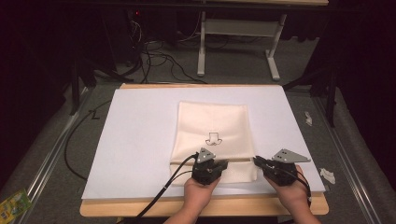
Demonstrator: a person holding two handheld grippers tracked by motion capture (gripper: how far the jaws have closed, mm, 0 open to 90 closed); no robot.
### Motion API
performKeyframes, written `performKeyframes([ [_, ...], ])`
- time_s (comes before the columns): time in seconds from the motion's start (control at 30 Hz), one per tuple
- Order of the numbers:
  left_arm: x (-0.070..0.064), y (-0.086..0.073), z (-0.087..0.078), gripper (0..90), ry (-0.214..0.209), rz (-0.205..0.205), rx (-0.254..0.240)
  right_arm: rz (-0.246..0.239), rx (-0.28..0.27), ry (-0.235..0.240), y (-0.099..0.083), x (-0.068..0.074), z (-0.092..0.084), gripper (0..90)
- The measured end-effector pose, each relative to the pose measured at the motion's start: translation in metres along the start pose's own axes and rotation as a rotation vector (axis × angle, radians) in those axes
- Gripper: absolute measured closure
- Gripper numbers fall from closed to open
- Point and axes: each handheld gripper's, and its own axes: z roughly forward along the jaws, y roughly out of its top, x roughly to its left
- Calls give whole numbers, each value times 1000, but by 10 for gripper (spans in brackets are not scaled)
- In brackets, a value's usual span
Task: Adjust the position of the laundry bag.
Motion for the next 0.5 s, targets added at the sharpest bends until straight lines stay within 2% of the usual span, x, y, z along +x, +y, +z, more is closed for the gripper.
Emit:
performKeyframes([
  [0.2, -2, -4, 1, 877, -2, 16, 12, -24, 7, 3, -2, 2, 1, 853],
  [0.33, -1, -3, 1, 876, -17, -6, 17, -13, 5, 2, -3, 2, -1, 851],
  [0.5, 2, -1, -1, 876, -23, 22, 12, -8, 1, 6, -1, 1, 2, 851],
])
